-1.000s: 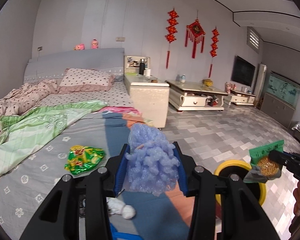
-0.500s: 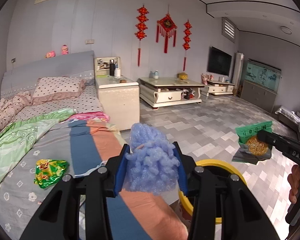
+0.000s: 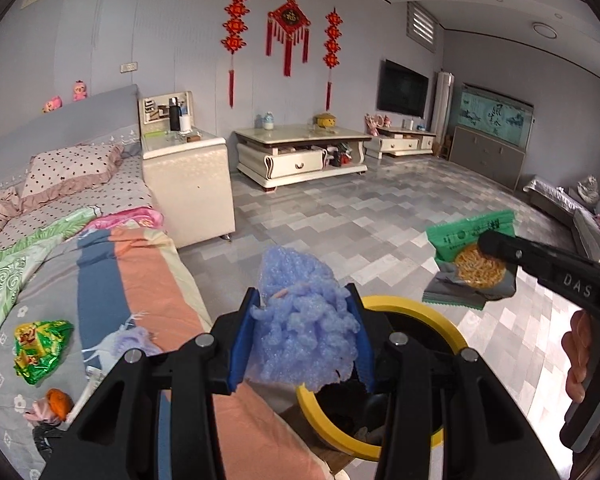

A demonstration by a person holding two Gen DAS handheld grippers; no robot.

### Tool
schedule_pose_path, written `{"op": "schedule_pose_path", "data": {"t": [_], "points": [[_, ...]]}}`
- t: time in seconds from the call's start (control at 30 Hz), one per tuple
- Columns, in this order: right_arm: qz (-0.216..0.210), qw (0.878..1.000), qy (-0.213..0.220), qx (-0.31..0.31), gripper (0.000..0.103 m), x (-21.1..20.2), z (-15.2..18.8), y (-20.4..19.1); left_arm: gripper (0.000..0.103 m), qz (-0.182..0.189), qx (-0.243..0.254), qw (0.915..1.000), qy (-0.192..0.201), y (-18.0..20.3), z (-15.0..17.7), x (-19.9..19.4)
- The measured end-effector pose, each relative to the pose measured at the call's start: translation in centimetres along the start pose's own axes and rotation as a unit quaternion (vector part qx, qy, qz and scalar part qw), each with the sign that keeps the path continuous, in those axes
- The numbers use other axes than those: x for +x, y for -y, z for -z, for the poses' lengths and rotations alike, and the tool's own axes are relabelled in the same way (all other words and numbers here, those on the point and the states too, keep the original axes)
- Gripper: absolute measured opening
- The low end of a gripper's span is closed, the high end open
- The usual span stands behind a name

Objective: Collect trash
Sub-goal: 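Carry the lilac puff and green wrapper to the yellow bin and release both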

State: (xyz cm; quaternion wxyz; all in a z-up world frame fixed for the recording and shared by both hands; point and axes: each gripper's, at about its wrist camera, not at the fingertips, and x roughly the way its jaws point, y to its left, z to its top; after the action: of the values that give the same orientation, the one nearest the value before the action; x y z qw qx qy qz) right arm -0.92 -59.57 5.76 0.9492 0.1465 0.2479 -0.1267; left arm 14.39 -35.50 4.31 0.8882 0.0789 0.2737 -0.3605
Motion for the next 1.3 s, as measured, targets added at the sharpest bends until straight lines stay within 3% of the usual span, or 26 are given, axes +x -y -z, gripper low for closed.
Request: {"op": "schedule_pose_path", "data": {"t": [0.5, 0.67, 0.8, 0.93, 1.2, 1.3], "points": [[0.022, 0.996, -0.074, 0.037, 0.009, 8.9, 3.0, 4.3, 0.042, 0.038, -0.019, 0.9961, -0.077, 1.5, 5.2, 8.5], [0.025, 0.995, -0.084, 0.041, 0.009, 9.8, 3.4, 4.5, 0.043, 0.040, -0.017, 0.9950, -0.090, 1.8, 6.3, 9.5], [0.033, 0.995, -0.084, 0.040, 0.010, 9.3, 3.6, 4.5, 0.052, 0.041, -0.014, 0.9949, -0.092, 2.2, 6.5, 9.2], [0.038, 0.995, -0.085, 0.046, 0.034, 8.8, 3.7, 4.6, 0.065, 0.036, -0.012, 0.9955, -0.087, 2.4, 6.3, 8.5], [0.053, 0.994, -0.078, 0.048, 0.035, 7.0, 3.9, 4.5, 0.080, 0.026, -0.006, 0.9968, -0.076, 2.1, 6.3, 6.4], [0.053, 0.995, -0.074, 0.048, 0.046, 6.3, 4.0, 4.0, 0.086, 0.011, -0.008, 0.9979, -0.064, 1.4, 6.3, 4.9]]}}
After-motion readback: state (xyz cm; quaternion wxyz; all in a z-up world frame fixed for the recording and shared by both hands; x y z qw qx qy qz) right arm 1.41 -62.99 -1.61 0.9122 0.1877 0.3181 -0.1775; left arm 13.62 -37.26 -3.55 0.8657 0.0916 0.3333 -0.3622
